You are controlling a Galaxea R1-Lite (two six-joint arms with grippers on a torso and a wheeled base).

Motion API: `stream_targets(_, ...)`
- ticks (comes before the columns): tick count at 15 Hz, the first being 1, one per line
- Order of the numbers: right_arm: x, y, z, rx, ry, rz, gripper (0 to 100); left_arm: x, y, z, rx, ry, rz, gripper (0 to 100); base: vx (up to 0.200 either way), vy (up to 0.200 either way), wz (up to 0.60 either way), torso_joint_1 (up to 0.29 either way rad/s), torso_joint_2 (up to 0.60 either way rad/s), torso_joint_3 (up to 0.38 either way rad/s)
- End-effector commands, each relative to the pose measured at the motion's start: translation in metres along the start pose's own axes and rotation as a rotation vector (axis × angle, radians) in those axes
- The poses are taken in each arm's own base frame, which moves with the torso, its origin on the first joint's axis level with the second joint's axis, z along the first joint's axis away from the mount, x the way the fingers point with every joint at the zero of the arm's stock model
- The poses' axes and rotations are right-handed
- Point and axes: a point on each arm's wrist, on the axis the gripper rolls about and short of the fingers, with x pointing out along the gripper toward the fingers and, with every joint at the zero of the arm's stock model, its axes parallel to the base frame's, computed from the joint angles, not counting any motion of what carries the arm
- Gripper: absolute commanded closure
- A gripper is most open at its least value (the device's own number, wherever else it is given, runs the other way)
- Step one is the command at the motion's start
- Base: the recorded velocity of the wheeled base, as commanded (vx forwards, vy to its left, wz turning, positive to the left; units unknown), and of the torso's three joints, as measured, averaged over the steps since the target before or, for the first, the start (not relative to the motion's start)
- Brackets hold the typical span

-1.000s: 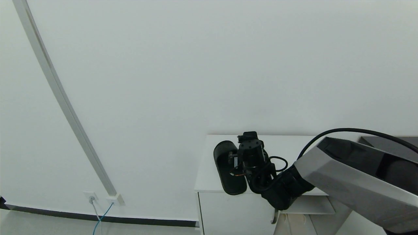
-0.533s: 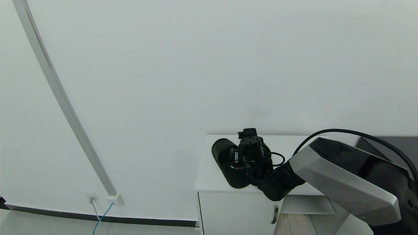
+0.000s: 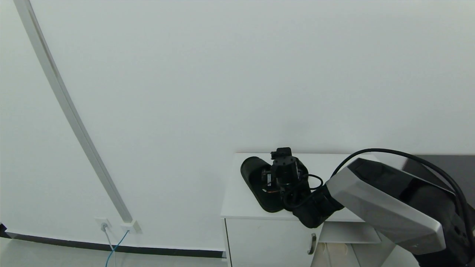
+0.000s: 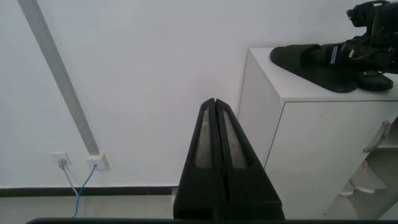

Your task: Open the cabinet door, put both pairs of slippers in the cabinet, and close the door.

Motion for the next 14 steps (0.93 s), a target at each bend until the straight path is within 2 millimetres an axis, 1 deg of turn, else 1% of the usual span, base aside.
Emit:
stream_targets(1, -0.010, 0.000, 0.009, 0.000, 0.001, 0.035, 0, 0.000, 0.000, 0.000, 0.000, 0.001, 0.000, 100, 0.000, 0.000, 0.00, 0.000, 0.00, 0.000)
stream_targets(3, -0.005, 0.000, 0.006, -0.006, 0.011, 0.070, 0, 0.000, 0.000, 0.000, 0.000, 0.000, 0.000, 100, 0.000, 0.000, 0.00, 0.000, 0.00, 0.000)
stream_targets(7, 0.015, -0.001, 0.004, -0.004, 0.015, 0.059, 0, 0.000, 0.000, 0.000, 0.000, 0.001, 0.000, 100, 0.000, 0.000, 0.00, 0.000, 0.00, 0.000)
stream_targets(9, 0.021, 0.001, 0.004, -0.002, 0.012, 0.056, 0, 0.000, 0.000, 0.000, 0.000, 0.000, 0.000, 100, 0.000, 0.000, 0.00, 0.000, 0.00, 0.000)
stream_targets(14, 0.024, 0.002, -0.001, -0.012, 0.034, 0.076, 0, 0.000, 0.000, 0.000, 0.000, 0.001, 0.000, 100, 0.000, 0.000, 0.00, 0.000, 0.00, 0.000)
